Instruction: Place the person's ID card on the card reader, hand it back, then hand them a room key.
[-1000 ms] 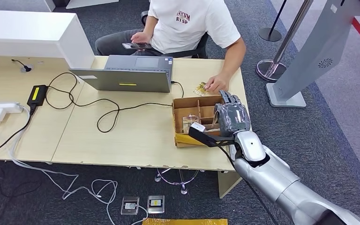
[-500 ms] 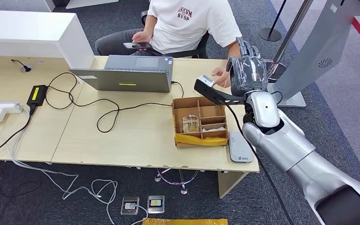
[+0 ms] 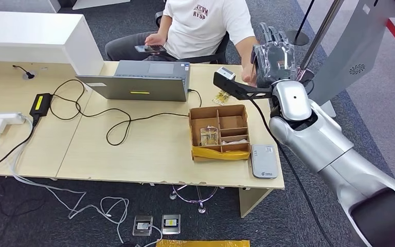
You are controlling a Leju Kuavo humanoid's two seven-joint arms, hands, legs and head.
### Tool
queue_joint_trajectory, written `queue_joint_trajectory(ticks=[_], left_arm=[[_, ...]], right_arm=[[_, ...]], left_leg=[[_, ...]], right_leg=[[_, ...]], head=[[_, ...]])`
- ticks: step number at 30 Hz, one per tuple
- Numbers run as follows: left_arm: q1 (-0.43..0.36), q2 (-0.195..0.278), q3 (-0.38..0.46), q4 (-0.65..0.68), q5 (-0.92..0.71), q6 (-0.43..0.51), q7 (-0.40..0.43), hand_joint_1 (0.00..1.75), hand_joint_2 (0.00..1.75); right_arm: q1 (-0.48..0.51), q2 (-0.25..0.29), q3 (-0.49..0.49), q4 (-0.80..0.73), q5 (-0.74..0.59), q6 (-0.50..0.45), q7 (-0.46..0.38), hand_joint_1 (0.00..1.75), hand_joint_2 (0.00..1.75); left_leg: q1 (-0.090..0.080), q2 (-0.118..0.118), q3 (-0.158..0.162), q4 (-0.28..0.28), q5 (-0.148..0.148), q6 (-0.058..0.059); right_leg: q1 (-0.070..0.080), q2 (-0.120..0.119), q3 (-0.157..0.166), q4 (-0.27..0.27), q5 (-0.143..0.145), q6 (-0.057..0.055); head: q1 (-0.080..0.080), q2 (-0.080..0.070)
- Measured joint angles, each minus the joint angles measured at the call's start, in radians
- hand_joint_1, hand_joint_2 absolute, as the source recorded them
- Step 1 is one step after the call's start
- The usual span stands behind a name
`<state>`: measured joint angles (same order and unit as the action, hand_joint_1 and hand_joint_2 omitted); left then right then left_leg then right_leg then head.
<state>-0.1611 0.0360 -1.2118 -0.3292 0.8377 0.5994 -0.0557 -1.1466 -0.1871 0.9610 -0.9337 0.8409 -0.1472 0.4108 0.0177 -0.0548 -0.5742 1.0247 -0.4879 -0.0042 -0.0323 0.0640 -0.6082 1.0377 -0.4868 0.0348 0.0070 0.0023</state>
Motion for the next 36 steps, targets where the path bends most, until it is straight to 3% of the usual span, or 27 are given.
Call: queue_joint_trajectory(ticks=[7,22,23,24,27,29,35,36], left_arm=[[-0.011,0.003,0.000,0.000,-0.028,-0.012,0.018,0.00,0.00],[-0.012,0.007,0.000,0.000,-0.040,-0.012,0.023,0.00,0.00],[-0.012,0.007,0.000,0.000,-0.042,-0.011,0.023,0.00,0.00],[-0.012,0.007,0.000,0.000,-0.044,-0.011,0.023,0.00,0.00],[-0.012,0.007,0.000,0.000,-0.053,-0.010,0.023,0.00,0.00],[-0.012,0.007,0.000,0.000,-0.062,-0.010,0.025,0.00,0.00],[-0.013,0.007,0.000,0.000,-0.075,-0.013,0.041,0.00,0.00],[-0.013,0.007,0.000,0.000,-0.075,-0.013,0.043,0.00,0.00]], right_arm=[[-0.080,0.050,0.026,0.148,-0.003,-0.013,0.000,1.75,1.75],[-0.108,0.102,0.060,0.308,-0.036,-0.030,0.010,1.68,1.75],[-0.109,0.105,0.062,0.319,-0.043,-0.035,0.012,1.55,1.75],[-0.109,0.109,0.063,0.331,-0.048,-0.039,0.013,1.30,1.75],[-0.109,0.117,0.068,0.364,-0.056,-0.050,0.019,0.33,1.75],[-0.109,0.122,0.072,0.386,-0.059,-0.057,0.021,0.02,1.75],[-0.108,0.132,0.080,0.428,-0.060,-0.062,0.022,0.00,1.75],[-0.108,0.132,0.082,0.434,-0.059,-0.062,0.022,0.00,1.31]], left_leg=[[0.000,0.000,0.000,0.000,0.000,0.000],[0.000,0.000,0.000,0.000,0.000,0.000],[0.000,0.000,0.000,0.000,0.000,0.000],[0.000,0.000,0.000,0.000,0.000,0.000],[0.000,0.000,0.000,0.000,0.000,0.000],[0.000,0.000,0.000,0.000,0.000,0.000],[0.000,0.000,0.000,0.000,0.000,0.000],[0.000,0.000,0.000,0.000,0.000,0.000]], right_leg=[[0.000,0.000,0.000,0.000,0.000,0.000],[0.000,0.000,0.000,0.000,0.000,0.000],[0.000,0.000,0.000,0.000,0.000,0.000],[0.000,0.000,0.000,0.000,0.000,0.000],[0.000,0.000,0.000,0.000,0.000,0.000],[0.000,0.000,0.000,0.000,0.000,0.000],[0.000,0.000,0.000,0.000,0.000,0.000],[0.000,0.000,0.000,0.000,0.000,0.000]], head=[[0.000,0.000],[0.000,0.000],[0.000,0.000],[0.000,0.000],[0.000,0.000],[0.000,0.000],[0.000,0.000],[0.000,0.000]])
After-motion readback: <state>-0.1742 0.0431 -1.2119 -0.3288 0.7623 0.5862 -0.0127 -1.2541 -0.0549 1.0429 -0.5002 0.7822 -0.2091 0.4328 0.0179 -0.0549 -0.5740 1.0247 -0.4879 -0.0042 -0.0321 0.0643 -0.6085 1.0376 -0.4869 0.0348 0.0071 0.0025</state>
